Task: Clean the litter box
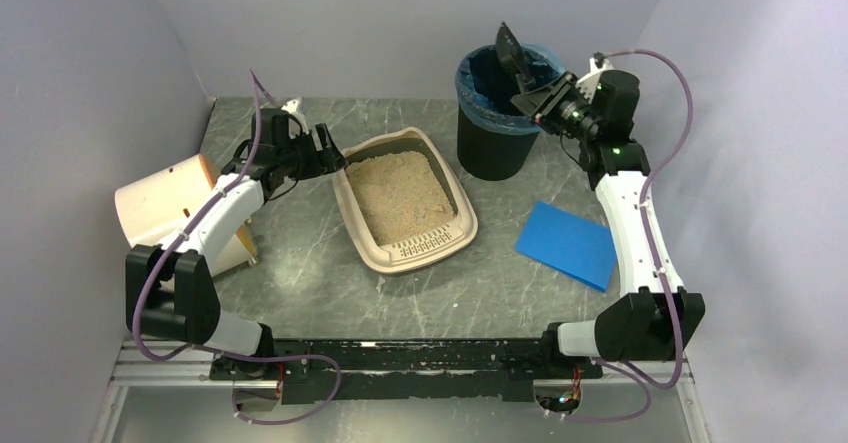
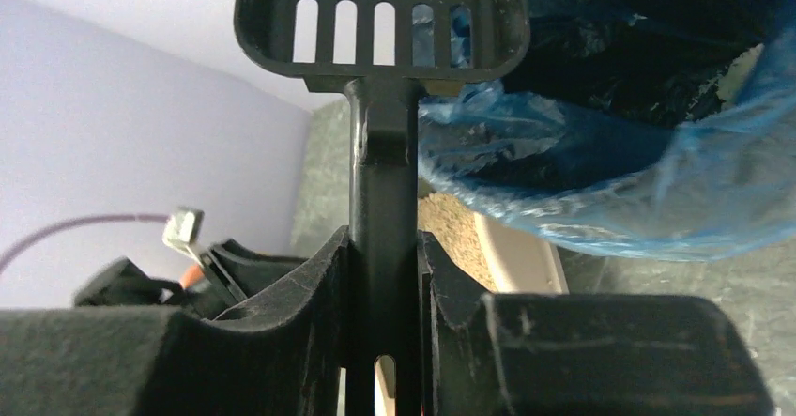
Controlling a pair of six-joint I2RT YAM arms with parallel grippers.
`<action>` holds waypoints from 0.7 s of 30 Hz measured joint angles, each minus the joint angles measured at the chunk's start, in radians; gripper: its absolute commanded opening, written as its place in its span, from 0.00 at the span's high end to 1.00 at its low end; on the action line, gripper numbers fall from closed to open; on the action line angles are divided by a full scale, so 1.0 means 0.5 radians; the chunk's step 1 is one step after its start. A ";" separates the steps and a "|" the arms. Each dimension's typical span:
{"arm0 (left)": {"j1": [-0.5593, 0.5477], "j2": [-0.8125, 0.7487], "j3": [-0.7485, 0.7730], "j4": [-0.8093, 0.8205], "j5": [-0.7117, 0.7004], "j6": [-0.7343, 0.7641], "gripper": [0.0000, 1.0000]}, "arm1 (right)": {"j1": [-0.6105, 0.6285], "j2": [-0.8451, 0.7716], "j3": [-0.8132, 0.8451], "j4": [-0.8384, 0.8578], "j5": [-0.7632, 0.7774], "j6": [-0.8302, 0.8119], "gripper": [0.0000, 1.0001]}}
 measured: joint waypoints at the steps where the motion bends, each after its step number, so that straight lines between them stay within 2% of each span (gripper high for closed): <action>1: 0.000 0.006 0.000 0.002 -0.002 -0.006 0.23 | 0.054 -0.002 0.031 -0.041 0.044 -0.063 1.00; 4: 0.000 0.041 0.003 0.002 -0.003 -0.029 0.19 | 0.219 -0.008 0.111 -0.146 0.172 -0.251 1.00; 8: 0.000 0.153 0.027 0.000 -0.005 -0.034 0.19 | 0.455 -0.046 0.148 -0.275 0.377 -0.492 1.00; 12: 0.000 0.291 0.090 -0.004 -0.004 -0.034 0.24 | 0.725 -0.070 0.147 -0.401 0.574 -0.668 1.00; 17: -0.008 0.462 0.166 -0.008 -0.005 -0.034 0.38 | 1.047 -0.055 0.132 -0.605 0.713 -0.841 1.00; 21: -0.044 0.531 0.177 -0.005 -0.053 0.011 0.42 | 1.250 -0.030 0.058 -0.740 0.855 -0.948 1.00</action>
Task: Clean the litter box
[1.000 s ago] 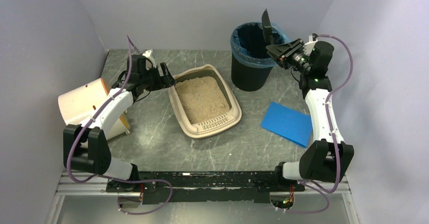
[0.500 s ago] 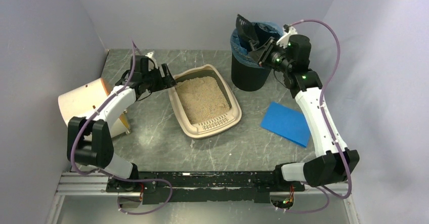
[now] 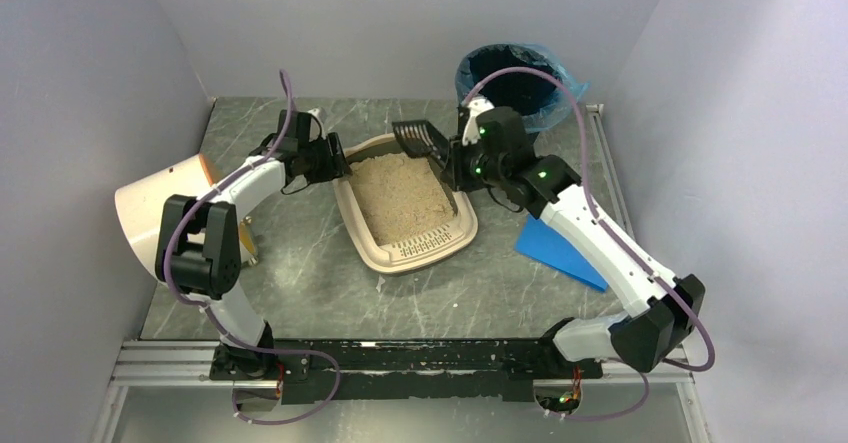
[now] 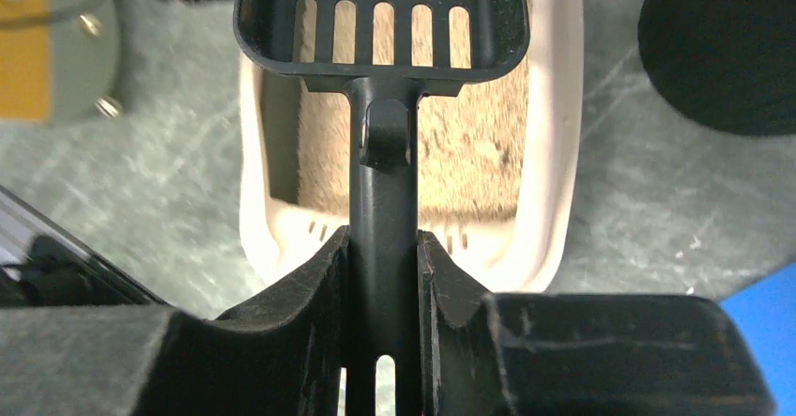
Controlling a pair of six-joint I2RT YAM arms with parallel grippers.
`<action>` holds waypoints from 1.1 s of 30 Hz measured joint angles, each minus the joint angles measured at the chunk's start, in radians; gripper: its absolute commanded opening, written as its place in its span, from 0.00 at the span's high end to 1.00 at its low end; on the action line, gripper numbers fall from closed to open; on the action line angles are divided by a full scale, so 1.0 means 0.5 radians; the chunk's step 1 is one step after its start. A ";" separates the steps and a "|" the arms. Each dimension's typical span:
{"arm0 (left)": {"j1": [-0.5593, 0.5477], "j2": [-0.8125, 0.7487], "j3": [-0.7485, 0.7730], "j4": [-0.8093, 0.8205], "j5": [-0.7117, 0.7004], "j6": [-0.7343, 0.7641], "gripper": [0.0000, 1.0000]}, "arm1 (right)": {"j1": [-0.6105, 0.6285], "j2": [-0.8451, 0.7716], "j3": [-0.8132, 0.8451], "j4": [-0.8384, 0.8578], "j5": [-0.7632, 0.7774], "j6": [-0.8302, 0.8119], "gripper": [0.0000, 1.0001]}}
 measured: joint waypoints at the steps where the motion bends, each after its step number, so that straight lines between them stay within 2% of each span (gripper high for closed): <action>1: -0.014 0.011 0.008 -0.002 -0.006 0.015 0.44 | 0.038 0.008 -0.020 -0.034 0.027 -0.025 1.00; 4: -0.050 0.055 0.049 0.001 -0.009 0.071 0.51 | 0.159 0.066 -0.027 -0.154 0.111 -0.095 1.00; 11: -0.050 0.102 0.064 0.034 0.014 0.179 0.55 | 0.423 0.388 0.169 -0.485 0.419 -0.204 1.00; 16: -0.050 0.119 0.064 0.078 0.071 0.219 0.53 | 0.435 0.596 0.378 -0.671 0.629 -0.252 1.00; 23: -0.051 0.121 0.064 0.093 0.121 0.263 0.42 | 0.459 0.887 0.794 -0.812 0.806 -0.325 1.00; 33: -0.055 0.121 0.064 0.086 0.156 0.199 0.37 | 0.461 1.200 0.865 -0.901 0.798 -0.403 1.00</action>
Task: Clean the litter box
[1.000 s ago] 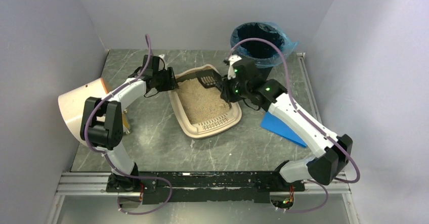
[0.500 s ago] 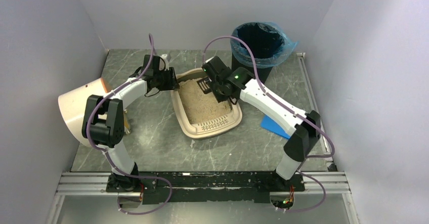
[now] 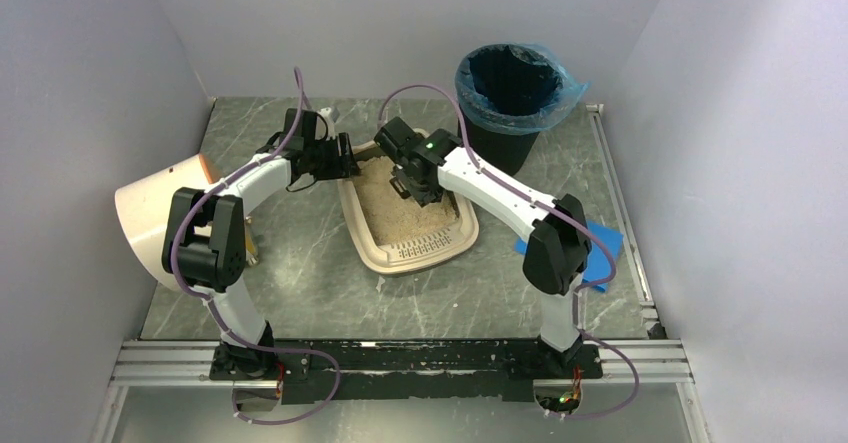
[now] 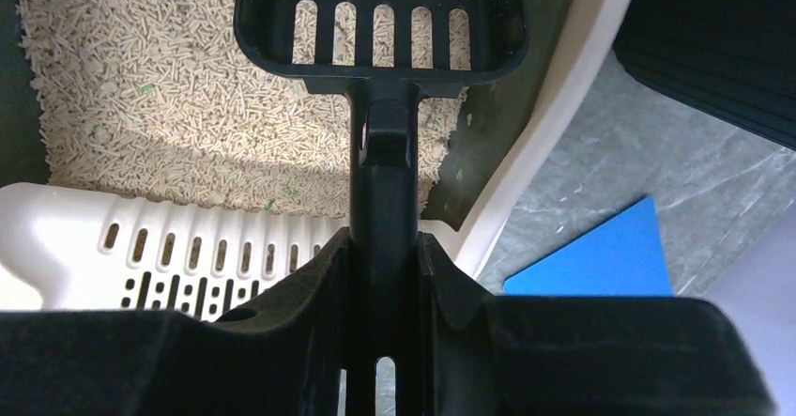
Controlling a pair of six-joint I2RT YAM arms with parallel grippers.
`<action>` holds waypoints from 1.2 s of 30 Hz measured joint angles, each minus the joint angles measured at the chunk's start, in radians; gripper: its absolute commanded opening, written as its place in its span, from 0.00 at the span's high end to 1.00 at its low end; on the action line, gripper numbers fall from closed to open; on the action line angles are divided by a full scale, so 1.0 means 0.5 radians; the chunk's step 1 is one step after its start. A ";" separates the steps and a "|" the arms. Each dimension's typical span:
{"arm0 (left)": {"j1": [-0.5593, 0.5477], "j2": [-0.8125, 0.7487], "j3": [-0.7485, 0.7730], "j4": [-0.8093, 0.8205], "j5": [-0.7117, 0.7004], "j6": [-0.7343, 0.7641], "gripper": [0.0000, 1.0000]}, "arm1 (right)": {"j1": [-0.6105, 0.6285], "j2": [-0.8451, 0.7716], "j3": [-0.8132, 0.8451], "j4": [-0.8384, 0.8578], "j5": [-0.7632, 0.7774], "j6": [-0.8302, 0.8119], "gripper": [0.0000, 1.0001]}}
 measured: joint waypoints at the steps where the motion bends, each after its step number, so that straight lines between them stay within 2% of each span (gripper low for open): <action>1: 0.000 0.000 0.000 -0.005 0.000 -0.004 0.37 | 0.000 0.017 0.006 -0.011 -0.013 -0.005 1.00; 8: -0.005 0.001 0.000 -0.037 -0.001 -0.036 0.38 | -0.023 0.098 0.037 -0.104 -0.095 -0.005 1.00; 14: -0.004 0.001 -0.001 -0.036 -0.002 -0.075 0.39 | -0.136 0.116 0.037 -0.072 -0.117 -0.013 1.00; 23: -0.003 0.008 0.000 -0.036 -0.002 -0.073 0.39 | -0.203 0.443 0.254 0.014 -0.098 -0.037 1.00; 27: -0.003 0.008 -0.001 -0.036 -0.002 -0.073 0.39 | -0.192 0.481 0.287 0.078 -0.069 -0.082 1.00; 36: -0.003 0.008 -0.001 -0.034 0.001 -0.075 0.38 | -0.069 0.290 -0.127 0.524 0.005 -0.394 1.00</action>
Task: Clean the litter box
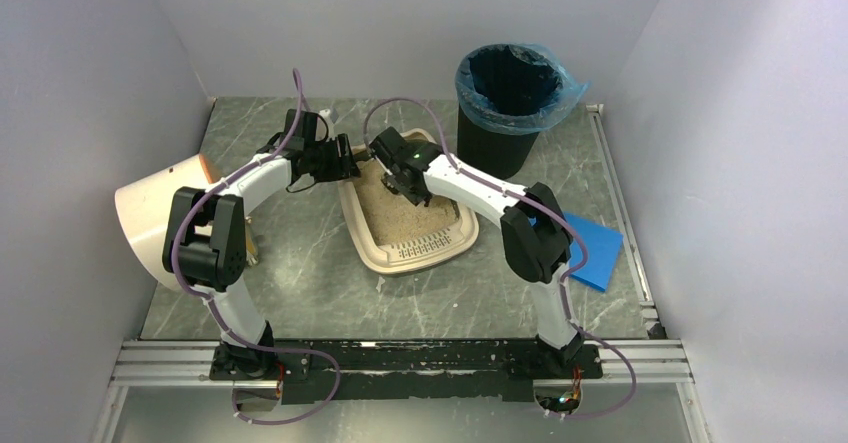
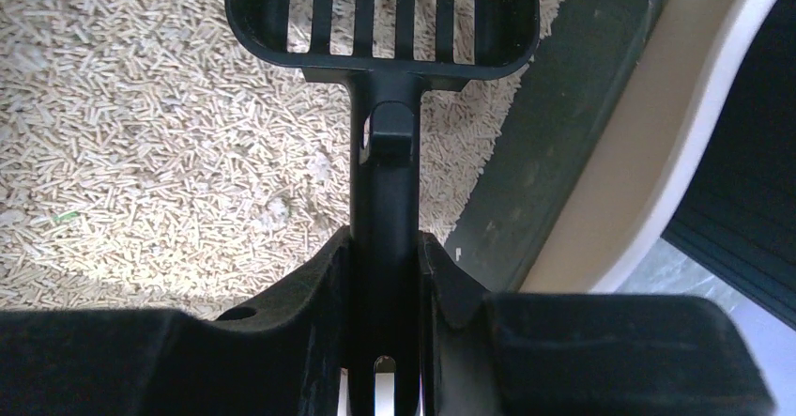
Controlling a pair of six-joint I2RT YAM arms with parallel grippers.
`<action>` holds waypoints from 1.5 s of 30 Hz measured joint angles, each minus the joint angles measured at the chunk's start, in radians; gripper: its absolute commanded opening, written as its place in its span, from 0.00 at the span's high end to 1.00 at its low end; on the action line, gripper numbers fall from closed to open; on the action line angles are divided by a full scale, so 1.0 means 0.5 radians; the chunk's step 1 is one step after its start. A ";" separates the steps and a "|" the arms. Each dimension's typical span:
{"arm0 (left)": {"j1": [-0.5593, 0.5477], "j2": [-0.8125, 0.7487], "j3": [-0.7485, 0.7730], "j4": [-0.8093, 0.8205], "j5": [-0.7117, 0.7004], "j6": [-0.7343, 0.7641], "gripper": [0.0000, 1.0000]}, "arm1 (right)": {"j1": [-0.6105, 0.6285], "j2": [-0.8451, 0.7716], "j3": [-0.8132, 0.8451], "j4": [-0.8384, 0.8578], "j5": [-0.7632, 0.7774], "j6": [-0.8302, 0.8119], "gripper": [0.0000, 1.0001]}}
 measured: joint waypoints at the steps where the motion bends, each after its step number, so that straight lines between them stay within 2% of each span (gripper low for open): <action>1: 0.000 0.002 0.000 0.000 0.001 0.000 0.38 | 0.013 -0.011 -0.030 0.042 0.000 -0.026 1.00; 15: 0.000 0.016 0.000 0.001 0.004 0.001 0.36 | 0.034 -0.050 -0.152 0.234 -0.061 -0.219 1.00; 27: 0.000 0.019 0.001 0.000 0.029 -0.009 0.31 | 0.027 -0.104 -0.177 0.253 -0.278 -0.336 1.00; 39: -0.001 0.024 0.001 -0.001 0.030 -0.014 0.33 | -0.036 0.001 -0.073 0.217 -0.466 -0.283 1.00; 42: -0.001 0.025 0.001 -0.001 0.030 -0.014 0.33 | -0.033 -0.037 -0.180 0.338 -0.473 -0.211 1.00; 45: -0.002 0.025 0.001 -0.001 0.029 -0.014 0.33 | -0.034 -0.129 -0.420 0.587 -0.510 -0.109 1.00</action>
